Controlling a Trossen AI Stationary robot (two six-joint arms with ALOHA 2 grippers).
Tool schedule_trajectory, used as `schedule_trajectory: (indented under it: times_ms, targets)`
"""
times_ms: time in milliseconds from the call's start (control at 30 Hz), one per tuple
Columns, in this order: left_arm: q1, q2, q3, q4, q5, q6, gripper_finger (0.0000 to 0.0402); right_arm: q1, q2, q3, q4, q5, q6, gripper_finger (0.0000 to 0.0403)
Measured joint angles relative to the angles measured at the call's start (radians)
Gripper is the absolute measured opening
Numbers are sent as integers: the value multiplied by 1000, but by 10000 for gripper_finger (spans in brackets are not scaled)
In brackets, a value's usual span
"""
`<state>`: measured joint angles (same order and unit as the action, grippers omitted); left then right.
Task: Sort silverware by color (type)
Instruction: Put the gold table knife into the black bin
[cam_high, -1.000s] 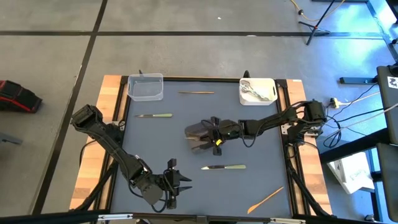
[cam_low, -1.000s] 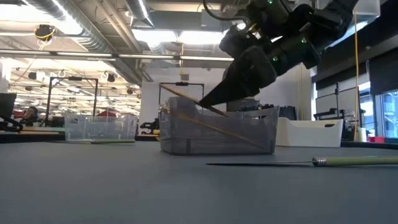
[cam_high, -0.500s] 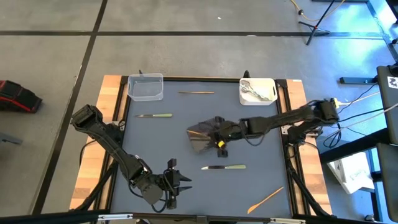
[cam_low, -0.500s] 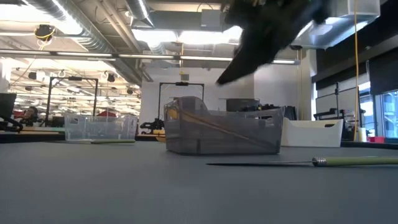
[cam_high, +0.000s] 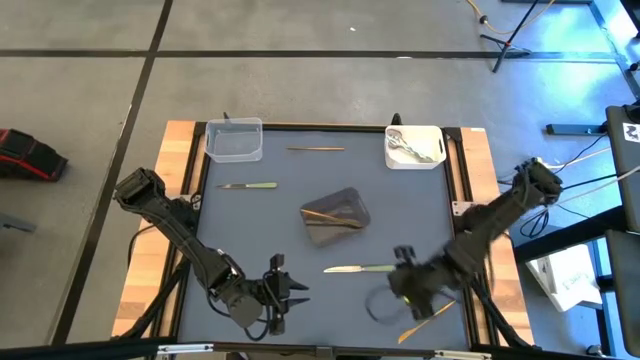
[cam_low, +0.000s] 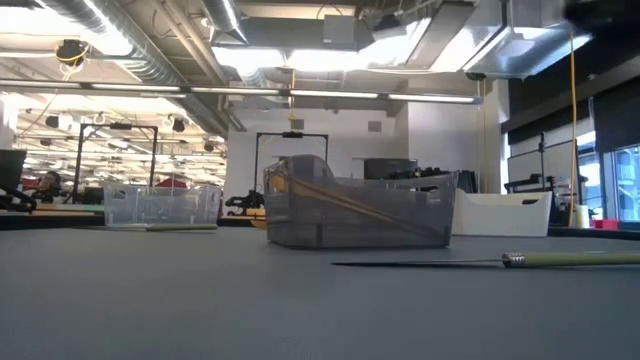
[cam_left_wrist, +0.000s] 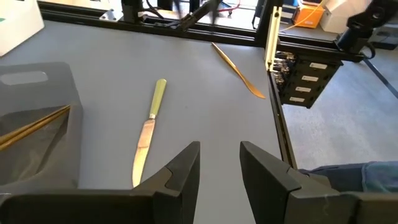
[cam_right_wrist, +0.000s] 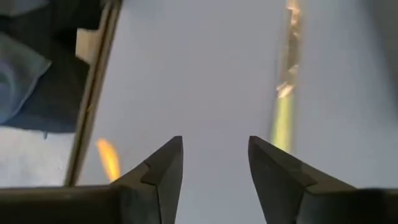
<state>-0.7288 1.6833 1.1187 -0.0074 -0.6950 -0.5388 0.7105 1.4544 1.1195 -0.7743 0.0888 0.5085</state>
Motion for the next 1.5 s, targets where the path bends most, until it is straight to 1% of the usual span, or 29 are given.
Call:
schedule_trajectory:
  times_ms: [100,267,367,467,600,833,967,1100,1267,1367,1500]
  targets:
    - [4,0,0,0,-18,0,109,127,3,-32,9,25,125,169]
    - [10,0,0,1,-21,0,109,291,3,-84,11,25,206,169]
    - [11,0,0,0,-21,0,109,353,3,-113,19,34,271,169]
    - [16,0,0,0,-21,0,109,388,3,-143,16,32,362,169]
    - [29,0,0,0,-21,0,109,427,3,-180,46,34,431,169]
    - [31,0,0,0,-21,0,109,451,4,-297,244,51,484,169]
    - [31,0,0,0,-21,0,109,451,4,-338,302,51,488,169]
    - [31,0,0,-1,-21,0,109,451,25,-338,312,50,483,169]
    - [31,0,0,-2,-21,0,109,448,115,-290,299,14,454,169]
    - [30,0,0,-2,-21,0,109,448,173,-252,239,-13,407,169]
    - [31,0,0,-2,-21,1,109,448,226,-199,153,-21,377,169]
